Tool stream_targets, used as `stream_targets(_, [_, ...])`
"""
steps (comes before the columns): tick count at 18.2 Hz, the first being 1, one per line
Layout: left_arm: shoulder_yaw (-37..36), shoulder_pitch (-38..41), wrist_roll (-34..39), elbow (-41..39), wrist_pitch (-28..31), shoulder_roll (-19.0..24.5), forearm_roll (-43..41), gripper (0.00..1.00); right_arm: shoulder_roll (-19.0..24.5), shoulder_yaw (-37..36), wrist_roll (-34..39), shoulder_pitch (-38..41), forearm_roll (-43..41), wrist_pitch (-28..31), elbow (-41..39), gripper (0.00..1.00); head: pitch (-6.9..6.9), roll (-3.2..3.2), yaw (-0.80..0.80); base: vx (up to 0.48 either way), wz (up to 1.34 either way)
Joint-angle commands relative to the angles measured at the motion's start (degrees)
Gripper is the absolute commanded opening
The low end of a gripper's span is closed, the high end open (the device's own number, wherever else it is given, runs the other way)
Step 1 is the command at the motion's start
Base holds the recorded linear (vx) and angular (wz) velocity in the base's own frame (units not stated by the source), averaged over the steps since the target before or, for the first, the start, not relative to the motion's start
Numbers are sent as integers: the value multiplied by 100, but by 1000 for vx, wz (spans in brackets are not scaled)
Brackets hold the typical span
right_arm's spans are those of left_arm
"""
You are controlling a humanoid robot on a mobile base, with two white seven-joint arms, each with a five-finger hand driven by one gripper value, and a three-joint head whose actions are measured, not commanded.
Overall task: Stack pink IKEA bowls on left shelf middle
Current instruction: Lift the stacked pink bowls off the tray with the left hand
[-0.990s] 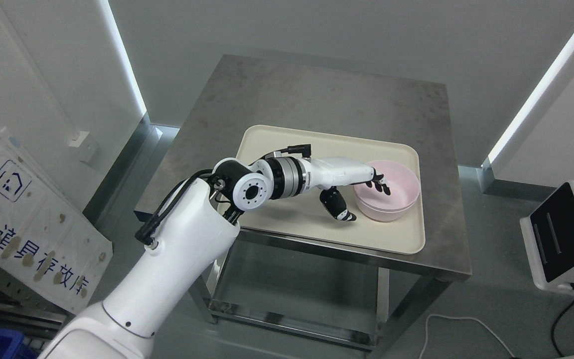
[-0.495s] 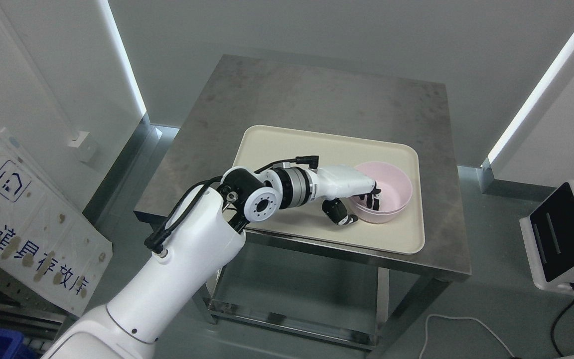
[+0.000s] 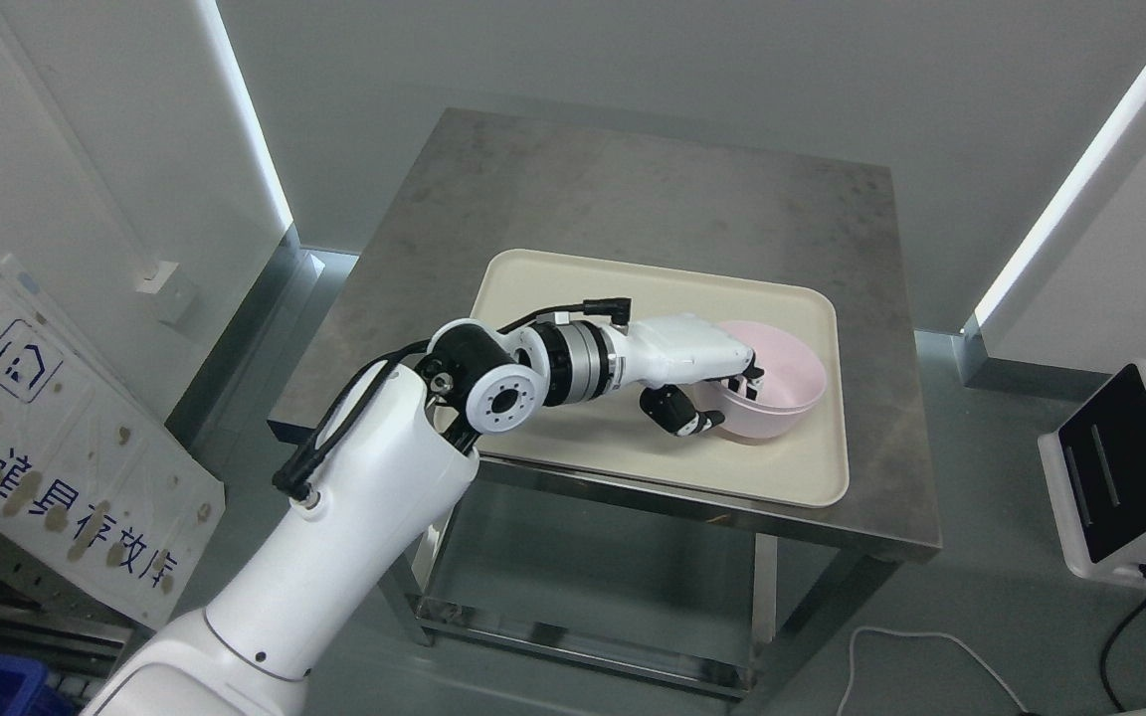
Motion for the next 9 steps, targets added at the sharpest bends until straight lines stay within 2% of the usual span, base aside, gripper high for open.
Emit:
stream_targets(1, [1910,131,-515,-673,-594,101,621,0,-100,-62,2,9,0,-4,-193,100,0,0,0,0,0])
stream_targets(4, [2815,228,-1139,-1140,-937,101,1069,1,-100,-62,2,9,0,-4,-193,100,0,0,0,0,0])
stream_targets(7, [3466,350,-1571,-1281,-1561,101,1780,2,-100,-62,2,9,0,-4,-193,100,0,0,0,0,0])
stream_targets(8, [3564,447,-1580,-1351,-1702,157,2139,2,-100,-62,2,9,0,-4,-193,100,0,0,0,0,0])
stream_targets(9, [3573,604,-1580,-1430,-1799,402,2543,2,-100,-62,2,9,0,-4,-193,100,0,0,0,0,0])
